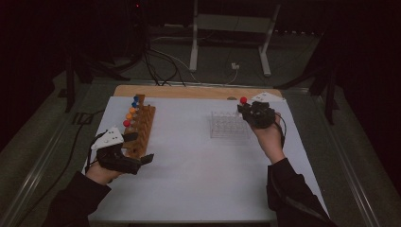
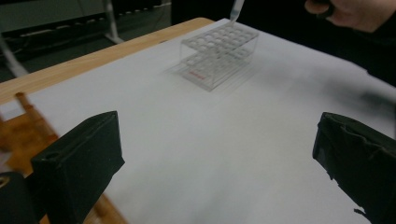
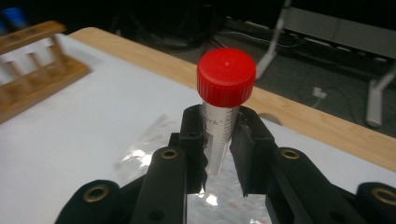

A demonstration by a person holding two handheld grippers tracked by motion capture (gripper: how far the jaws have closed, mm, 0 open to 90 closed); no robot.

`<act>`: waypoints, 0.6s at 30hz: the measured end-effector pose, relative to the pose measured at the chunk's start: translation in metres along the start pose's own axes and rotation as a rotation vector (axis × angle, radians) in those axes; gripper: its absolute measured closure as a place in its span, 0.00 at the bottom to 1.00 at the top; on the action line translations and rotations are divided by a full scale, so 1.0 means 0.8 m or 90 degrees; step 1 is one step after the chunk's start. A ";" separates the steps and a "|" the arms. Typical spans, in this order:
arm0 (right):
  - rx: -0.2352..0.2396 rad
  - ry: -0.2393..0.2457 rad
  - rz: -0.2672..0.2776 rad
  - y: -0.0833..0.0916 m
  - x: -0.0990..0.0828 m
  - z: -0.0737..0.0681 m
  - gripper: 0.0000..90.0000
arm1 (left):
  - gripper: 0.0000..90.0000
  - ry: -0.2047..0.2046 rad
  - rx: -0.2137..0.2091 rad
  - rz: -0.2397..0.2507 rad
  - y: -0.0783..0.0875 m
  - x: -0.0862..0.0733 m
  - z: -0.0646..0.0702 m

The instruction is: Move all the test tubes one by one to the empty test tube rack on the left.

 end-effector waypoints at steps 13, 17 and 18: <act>0.103 0.050 -0.002 0.035 -0.025 -0.070 0.83 | 0.03 -0.006 -0.033 -0.005 -0.025 0.027 0.006; 0.131 0.067 -0.003 0.045 -0.034 -0.093 0.83 | 0.04 -0.017 -0.045 -0.007 -0.035 0.036 0.014; 0.135 0.073 -0.002 0.046 -0.035 -0.096 0.83 | 0.04 -0.021 -0.047 -0.008 -0.038 0.039 0.017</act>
Point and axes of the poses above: each handheld gripper's, and its own axes: y roughly backward along the jaws, x roughly out of its top, z roughly to its right, the point moved 5 cm from there along -y, roughly forward along the jaws, and after that the axes turned 8 degrees about -x, right-handed, at the moved point
